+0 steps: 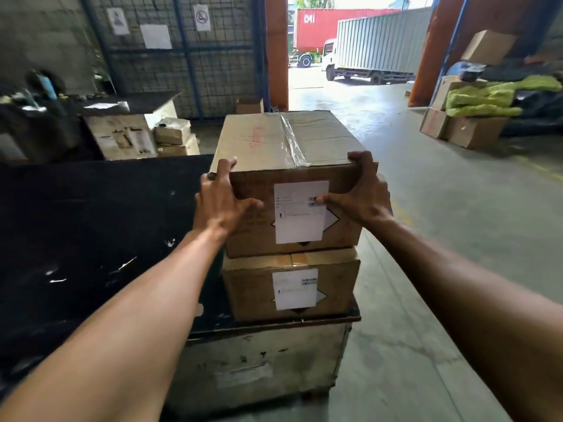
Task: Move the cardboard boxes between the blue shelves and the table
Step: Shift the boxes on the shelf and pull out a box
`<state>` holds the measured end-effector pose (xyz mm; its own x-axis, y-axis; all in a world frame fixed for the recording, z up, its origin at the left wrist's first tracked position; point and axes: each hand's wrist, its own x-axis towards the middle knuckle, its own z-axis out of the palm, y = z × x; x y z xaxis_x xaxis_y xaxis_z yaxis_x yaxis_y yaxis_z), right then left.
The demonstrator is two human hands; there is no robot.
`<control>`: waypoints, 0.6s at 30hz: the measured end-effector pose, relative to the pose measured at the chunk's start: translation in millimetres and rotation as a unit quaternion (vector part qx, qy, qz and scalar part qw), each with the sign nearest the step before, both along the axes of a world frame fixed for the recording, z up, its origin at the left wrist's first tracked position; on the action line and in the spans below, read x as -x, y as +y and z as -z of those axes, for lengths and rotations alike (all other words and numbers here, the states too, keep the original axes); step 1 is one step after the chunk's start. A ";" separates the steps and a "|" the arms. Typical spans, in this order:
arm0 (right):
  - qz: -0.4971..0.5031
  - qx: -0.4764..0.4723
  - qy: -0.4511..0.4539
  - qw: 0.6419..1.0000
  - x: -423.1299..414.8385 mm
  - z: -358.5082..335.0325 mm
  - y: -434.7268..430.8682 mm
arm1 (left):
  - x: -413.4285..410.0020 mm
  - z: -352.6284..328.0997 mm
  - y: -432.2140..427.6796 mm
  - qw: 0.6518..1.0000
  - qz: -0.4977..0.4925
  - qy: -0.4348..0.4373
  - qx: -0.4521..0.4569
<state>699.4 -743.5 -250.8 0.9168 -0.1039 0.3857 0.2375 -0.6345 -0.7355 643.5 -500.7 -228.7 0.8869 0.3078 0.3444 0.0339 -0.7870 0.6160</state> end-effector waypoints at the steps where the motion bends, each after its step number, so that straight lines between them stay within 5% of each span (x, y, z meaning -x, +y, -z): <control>1: 0.000 -0.002 0.001 1.000 3.1 0.5 -2.6 | 3.0 -1.2 -2.4 1.000 0.000 0.002 -0.001; 18: 0.020 0.009 0.024 0.999 51.5 -0.8 -7.2 | 38.1 -0.8 -1.7 0.999 0.014 0.030 0.004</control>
<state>648.0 -750.7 -250.0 0.9294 -0.1344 0.3436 0.1766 -0.6557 -0.7340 605.4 -502.4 -227.8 0.9142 0.2856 0.2875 0.0498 -0.7833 0.6196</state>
